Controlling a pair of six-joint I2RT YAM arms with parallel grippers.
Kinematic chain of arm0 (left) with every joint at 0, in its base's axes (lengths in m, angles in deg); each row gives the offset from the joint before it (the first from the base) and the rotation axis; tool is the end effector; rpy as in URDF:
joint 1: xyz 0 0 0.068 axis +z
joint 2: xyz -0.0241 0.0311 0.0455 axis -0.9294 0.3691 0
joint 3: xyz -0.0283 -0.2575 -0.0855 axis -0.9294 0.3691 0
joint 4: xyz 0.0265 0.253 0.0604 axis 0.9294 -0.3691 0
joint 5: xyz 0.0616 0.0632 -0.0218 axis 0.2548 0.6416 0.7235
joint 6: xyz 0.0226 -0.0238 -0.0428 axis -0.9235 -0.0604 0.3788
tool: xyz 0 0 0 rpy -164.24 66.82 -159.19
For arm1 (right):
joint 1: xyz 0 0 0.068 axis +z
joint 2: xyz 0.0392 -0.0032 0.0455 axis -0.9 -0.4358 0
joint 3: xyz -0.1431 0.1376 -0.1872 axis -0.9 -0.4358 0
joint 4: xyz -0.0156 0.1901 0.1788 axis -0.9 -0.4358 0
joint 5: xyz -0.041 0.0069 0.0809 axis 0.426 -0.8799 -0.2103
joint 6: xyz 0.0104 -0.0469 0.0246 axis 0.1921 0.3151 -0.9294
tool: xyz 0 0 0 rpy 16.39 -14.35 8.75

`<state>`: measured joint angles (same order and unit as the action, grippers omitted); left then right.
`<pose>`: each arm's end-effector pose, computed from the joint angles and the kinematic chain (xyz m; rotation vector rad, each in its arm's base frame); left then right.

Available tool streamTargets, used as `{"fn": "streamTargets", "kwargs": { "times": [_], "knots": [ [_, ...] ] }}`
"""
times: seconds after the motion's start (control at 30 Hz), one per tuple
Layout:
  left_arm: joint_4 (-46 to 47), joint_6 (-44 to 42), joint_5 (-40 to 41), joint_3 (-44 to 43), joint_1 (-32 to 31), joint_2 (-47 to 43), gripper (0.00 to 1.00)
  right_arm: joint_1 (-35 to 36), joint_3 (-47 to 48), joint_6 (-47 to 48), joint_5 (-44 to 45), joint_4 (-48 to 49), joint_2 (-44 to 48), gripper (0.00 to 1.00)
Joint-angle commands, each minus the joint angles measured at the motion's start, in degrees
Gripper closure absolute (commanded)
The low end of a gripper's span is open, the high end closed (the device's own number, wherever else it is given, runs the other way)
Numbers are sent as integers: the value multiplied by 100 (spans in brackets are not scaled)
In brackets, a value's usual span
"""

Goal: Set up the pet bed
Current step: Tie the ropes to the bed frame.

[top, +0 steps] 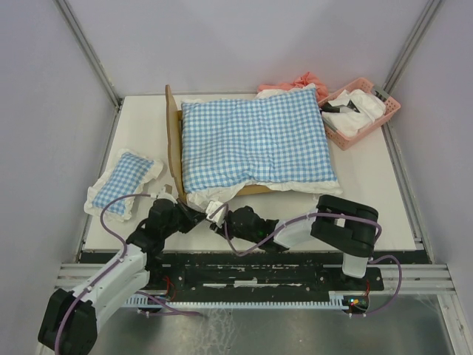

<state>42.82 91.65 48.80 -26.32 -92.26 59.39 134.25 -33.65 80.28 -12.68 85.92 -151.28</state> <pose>0.1334 -0.0646 0.1409 -0.6332 2.2406 -0.9465 0.1249 0.3348 0.1342 -1.1434 1.6407 0.6749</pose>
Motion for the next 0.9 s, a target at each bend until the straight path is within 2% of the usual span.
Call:
{"fn": "streamTargets", "kwargs": {
  "times": [0.0, 0.2, 0.4, 0.5, 0.6, 0.73, 0.87],
  "knots": [
    [-261, -266, 609, -146, -21, -243, 97, -119, -167, 157, 480, -162, 554, 58],
    [-122, -270, 724, -73, -17, -152, 97, -425, 238, 335, 344, -666, 425, 58],
    [-72, -322, 713, -102, -16, -50, 97, -550, 804, 522, 270, -916, -98, 50],
    [-71, -341, 722, -87, -17, -58, 97, -567, 1008, 219, 327, -899, -277, 47],
    [-19, -311, 715, -26, -18, -49, 97, -548, 1223, -998, 743, -976, -431, 48],
    [-21, -299, 743, -31, -18, -47, 97, -402, 1211, -3397, 2418, -1624, -342, 48],
    [-17, -284, 826, -93, -16, -40, 97, -250, 1642, -5058, 3401, -2962, -322, 48]
  ]
}}
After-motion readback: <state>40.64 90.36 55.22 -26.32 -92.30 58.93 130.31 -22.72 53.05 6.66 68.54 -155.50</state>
